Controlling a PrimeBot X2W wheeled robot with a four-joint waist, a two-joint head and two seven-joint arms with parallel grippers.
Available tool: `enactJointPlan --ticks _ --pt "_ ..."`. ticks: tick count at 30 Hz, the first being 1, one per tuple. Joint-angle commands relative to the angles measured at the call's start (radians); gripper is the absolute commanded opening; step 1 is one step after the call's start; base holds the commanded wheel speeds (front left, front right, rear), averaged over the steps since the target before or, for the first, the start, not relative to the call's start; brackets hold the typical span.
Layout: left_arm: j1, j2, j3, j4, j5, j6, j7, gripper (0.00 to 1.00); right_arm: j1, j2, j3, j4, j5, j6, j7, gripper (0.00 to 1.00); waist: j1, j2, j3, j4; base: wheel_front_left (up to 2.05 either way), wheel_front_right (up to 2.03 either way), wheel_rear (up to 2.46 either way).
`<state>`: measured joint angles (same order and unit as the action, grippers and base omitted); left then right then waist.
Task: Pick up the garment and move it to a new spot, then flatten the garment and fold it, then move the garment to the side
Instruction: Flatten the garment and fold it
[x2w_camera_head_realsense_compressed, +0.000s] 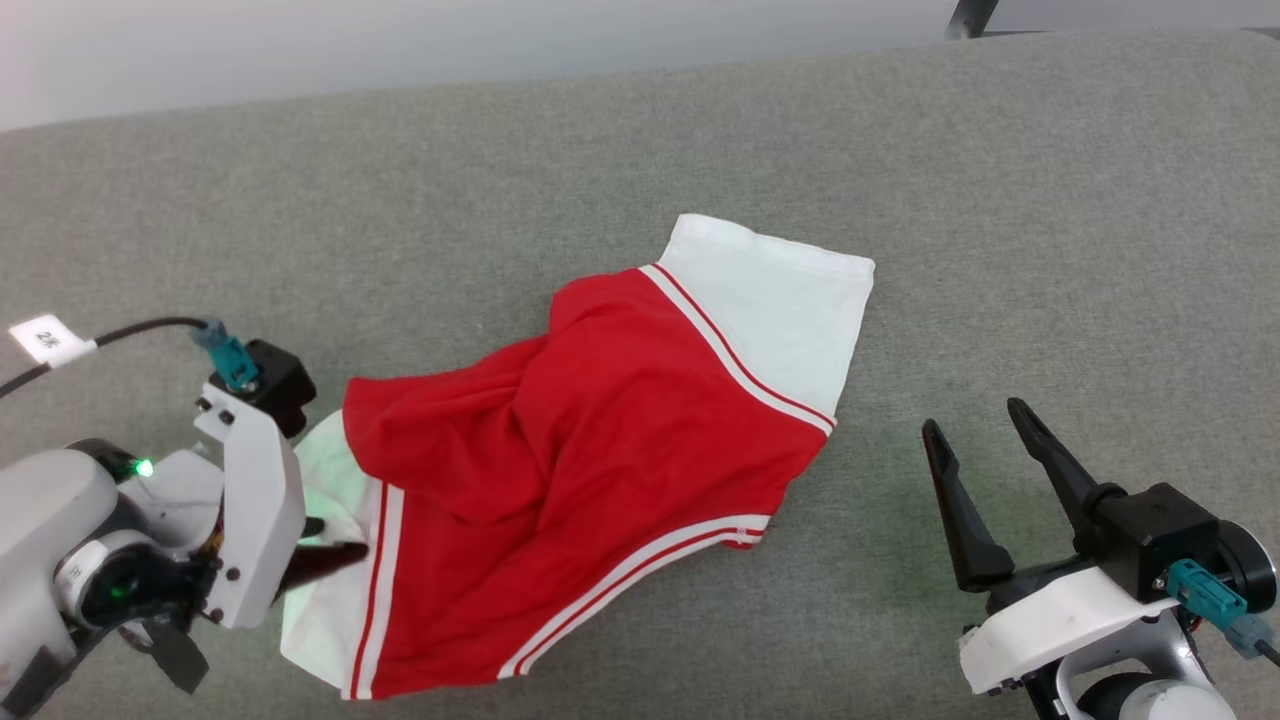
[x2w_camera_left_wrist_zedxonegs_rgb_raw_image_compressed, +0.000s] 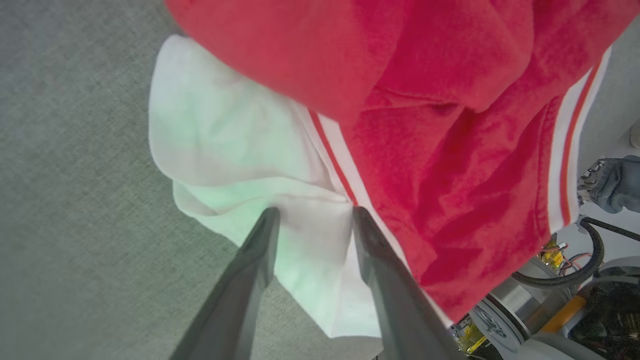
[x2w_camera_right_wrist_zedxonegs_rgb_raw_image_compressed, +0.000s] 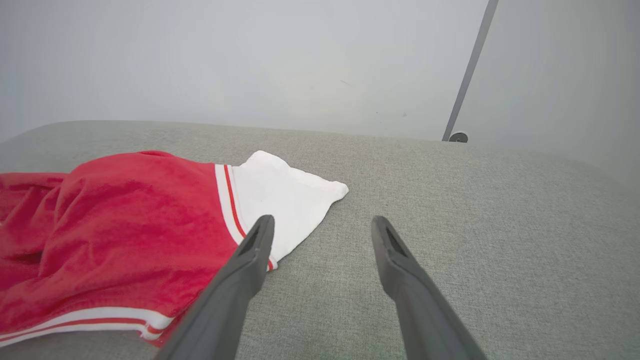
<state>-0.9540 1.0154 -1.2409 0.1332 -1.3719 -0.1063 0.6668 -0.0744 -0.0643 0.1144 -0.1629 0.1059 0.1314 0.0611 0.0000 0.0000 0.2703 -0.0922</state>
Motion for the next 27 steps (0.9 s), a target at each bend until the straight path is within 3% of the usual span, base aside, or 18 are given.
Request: enactJointPlan --ticks 1,3,4,11,14,20,24,27 --pt "0.002 -0.004 0.001 0.006 0.001 -0.007 -0.006 0.22 0.005 0.003 0.001 -0.005 -0.005 -0.001 -0.004 1.00 0.0000 0.0000 0.000 -0.001 0.00 0.00 0.00" --pt "0.003 -0.006 0.001 0.011 0.004 -0.010 -0.011 0.01 0.006 0.004 0.000 -0.008 -0.007 -0.001 -0.001 1.00 0.0000 0.0000 0.000 -0.001 0.00 0.00 0.00" --pt "0.004 -0.009 0.004 0.016 0.002 -0.009 -0.020 0.00 0.006 0.005 -0.001 -0.010 -0.009 -0.001 0.000 1.00 0.0000 0.0000 0.001 -0.001 0.00 0.00 0.00" --pt "0.007 -0.001 0.018 0.026 -0.027 -0.018 -0.035 0.00 0.016 0.009 -0.004 -0.018 -0.014 -0.001 0.007 1.00 0.0000 0.0000 -0.004 0.006 0.00 0.00 0.00" --pt "0.010 0.027 0.038 0.023 -0.061 -0.018 -0.048 0.00 0.020 0.011 -0.007 -0.022 -0.016 -0.001 0.011 1.00 0.0000 0.0000 -0.008 0.012 0.00 0.00 0.00" --pt "0.054 0.081 0.080 0.034 -0.132 -0.020 -0.123 0.00 0.029 0.013 -0.008 -0.028 -0.021 -0.001 0.018 1.00 0.0000 0.0000 -0.018 0.024 0.00 0.00 0.00" --pt "0.101 0.098 0.091 0.057 -0.175 -0.019 -0.176 0.08 0.032 0.014 -0.006 -0.035 -0.024 -0.001 0.025 1.00 0.0000 0.0000 -0.024 0.032 0.00 0.00 0.00" --pt "0.126 0.098 0.090 0.086 -0.184 -0.011 -0.209 0.06 0.034 0.014 -0.005 -0.038 -0.024 -0.001 0.031 1.00 0.0000 0.0000 -0.028 0.035 0.00 0.00 0.00"
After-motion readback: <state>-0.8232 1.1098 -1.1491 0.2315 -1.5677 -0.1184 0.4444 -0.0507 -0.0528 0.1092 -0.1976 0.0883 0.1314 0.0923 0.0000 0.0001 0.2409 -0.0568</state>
